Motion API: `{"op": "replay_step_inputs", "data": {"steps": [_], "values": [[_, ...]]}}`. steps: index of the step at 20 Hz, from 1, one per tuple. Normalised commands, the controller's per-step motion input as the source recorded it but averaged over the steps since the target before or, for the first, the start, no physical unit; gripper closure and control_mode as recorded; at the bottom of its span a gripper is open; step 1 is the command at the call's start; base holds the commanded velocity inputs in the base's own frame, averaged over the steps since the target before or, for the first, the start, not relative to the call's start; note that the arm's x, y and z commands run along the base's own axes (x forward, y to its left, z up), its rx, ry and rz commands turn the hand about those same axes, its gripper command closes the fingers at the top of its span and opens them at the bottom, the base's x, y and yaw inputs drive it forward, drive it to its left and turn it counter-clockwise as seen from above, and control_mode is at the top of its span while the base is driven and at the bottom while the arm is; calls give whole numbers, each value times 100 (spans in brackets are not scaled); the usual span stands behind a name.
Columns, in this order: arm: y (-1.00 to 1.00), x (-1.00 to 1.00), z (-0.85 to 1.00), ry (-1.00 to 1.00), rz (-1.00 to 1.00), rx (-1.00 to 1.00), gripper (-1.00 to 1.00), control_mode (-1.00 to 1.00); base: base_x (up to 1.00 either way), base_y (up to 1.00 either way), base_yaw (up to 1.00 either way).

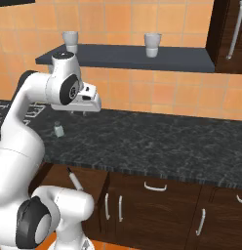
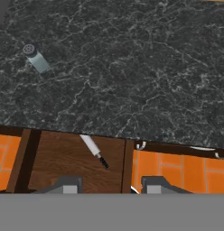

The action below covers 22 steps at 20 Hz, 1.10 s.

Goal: Pick the rolling pin from the drawer and place it on the counter.

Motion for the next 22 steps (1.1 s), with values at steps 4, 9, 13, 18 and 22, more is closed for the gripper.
{"op": "replay_step_inputs", "data": {"steps": [4, 9, 13, 18, 22], "values": [[0, 0, 0, 0, 0, 0, -100, 100, 0, 0, 0], [0, 0, 0, 0, 0, 0, -100, 100, -18, -30, 0], [0, 0, 0, 0, 0, 0, -100, 100, -23, -85, 0], [0, 0, 0, 0, 0, 0, -100, 100, -3, -87, 0], [0, 0, 0, 0, 0, 0, -100, 100, 2, -69, 0]]}}
